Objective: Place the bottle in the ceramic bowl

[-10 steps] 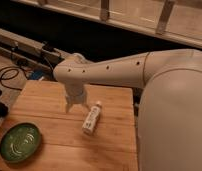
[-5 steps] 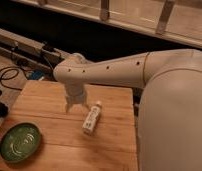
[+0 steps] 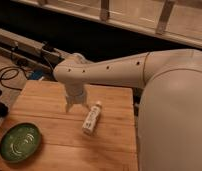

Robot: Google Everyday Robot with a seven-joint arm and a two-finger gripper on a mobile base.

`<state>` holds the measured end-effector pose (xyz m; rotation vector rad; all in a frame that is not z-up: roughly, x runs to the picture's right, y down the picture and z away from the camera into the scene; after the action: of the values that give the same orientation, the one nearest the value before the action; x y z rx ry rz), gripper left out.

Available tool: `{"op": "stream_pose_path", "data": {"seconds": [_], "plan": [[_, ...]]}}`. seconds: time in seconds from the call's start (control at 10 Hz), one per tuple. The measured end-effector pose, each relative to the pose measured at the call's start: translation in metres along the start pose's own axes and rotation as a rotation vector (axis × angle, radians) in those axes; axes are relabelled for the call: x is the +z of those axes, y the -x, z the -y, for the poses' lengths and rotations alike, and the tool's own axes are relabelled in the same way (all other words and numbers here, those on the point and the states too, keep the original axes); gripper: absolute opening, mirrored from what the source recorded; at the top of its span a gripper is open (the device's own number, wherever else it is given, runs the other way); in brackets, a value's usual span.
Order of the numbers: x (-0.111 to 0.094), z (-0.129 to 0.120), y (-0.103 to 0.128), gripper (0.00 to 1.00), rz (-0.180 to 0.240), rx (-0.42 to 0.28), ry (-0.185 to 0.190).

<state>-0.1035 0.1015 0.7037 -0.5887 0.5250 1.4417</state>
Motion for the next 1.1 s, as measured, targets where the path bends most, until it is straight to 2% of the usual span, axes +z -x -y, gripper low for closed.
{"op": "stream_pose_path", "data": {"seconds": [0.9,1.0,1.1], "plan": [[0.0,0.0,0.001,0.65,0.003,-0.002,-0.001],[-0.002,0.001,0.005,0.65,0.022,0.002,-0.02],[-0.003,-0.003,0.014,0.65,0.064,0.012,-0.036]]}}
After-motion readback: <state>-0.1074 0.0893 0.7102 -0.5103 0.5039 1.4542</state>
